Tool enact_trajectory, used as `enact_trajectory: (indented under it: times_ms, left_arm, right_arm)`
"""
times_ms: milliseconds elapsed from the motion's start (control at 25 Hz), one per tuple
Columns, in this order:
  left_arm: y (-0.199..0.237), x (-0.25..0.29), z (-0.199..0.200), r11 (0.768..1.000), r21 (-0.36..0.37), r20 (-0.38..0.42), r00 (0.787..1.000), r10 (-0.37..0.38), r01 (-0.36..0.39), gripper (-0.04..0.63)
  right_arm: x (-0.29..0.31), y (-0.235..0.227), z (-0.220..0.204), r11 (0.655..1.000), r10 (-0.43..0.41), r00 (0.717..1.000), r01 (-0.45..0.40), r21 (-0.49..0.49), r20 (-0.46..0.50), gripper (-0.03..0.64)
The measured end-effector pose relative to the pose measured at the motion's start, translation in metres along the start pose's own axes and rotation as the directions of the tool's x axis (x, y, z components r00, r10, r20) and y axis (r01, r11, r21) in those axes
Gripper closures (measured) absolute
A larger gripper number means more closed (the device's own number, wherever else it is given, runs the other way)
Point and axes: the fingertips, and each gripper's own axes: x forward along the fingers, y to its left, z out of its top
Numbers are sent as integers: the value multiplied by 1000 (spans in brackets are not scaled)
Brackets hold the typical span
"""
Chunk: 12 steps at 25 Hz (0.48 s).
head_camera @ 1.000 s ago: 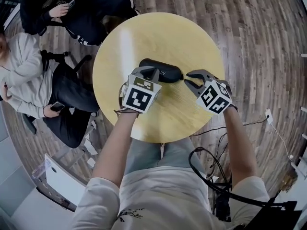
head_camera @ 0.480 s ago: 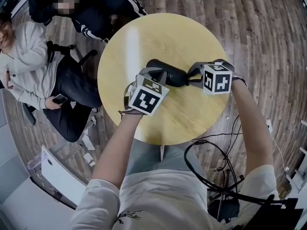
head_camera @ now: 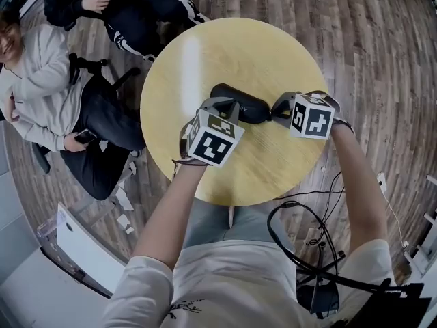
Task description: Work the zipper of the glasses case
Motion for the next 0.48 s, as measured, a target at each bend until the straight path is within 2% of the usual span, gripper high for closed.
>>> enact_trajectory:
  times_ms: [240, 480]
  left_arm:
    - [1, -1, -3, 999, -12, 20, 999, 30, -30, 589]
    - [1, -5, -5, 999, -16, 33, 999, 31, -31, 589]
  right_arm:
    - [3, 9, 3, 986, -131, 991, 134, 100, -39, 617]
    - [8, 22, 10, 917, -251, 968, 244, 316, -22, 617]
